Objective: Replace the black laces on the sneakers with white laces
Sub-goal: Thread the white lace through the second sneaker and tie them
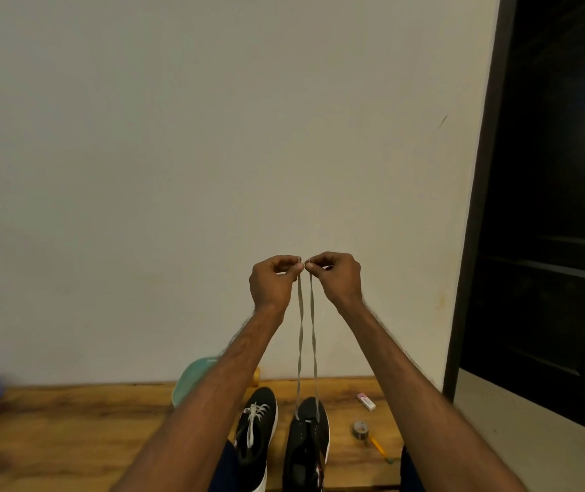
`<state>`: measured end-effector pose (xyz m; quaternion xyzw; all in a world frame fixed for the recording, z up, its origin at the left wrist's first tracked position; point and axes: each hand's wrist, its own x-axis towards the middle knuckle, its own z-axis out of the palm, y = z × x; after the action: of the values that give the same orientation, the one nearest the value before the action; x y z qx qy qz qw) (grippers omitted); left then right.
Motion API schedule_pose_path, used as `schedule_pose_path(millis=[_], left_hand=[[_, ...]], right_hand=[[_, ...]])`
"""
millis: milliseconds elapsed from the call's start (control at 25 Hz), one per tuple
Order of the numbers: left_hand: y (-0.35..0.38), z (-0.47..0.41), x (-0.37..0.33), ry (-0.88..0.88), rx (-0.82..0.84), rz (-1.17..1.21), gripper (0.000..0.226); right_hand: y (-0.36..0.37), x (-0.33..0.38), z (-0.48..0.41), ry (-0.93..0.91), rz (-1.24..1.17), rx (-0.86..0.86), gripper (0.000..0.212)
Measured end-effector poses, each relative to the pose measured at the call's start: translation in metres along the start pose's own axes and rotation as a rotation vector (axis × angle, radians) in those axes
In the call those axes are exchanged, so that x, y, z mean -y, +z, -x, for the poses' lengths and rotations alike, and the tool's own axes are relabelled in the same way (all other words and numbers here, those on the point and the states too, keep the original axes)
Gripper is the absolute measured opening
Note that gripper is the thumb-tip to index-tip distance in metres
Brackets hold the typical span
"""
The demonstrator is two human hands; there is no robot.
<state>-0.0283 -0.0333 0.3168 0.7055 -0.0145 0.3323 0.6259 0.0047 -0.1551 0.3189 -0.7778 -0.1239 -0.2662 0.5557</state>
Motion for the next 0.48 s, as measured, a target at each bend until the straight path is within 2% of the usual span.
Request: schedule_pose_path(millis=[320,480], left_hand=[[-0.006,0.002,0.007,0.003,-0.029,-0.066,0.01],[-0.017,0.008,0.025,-0.032,-0.036,-0.092,0.011]], right_hand=[[-0.001,-0.003,0.007,0.026,-0.05,-0.019,0.007],[-0.012,-0.018,0.015,0.115,-0.139,0.002,0.005]])
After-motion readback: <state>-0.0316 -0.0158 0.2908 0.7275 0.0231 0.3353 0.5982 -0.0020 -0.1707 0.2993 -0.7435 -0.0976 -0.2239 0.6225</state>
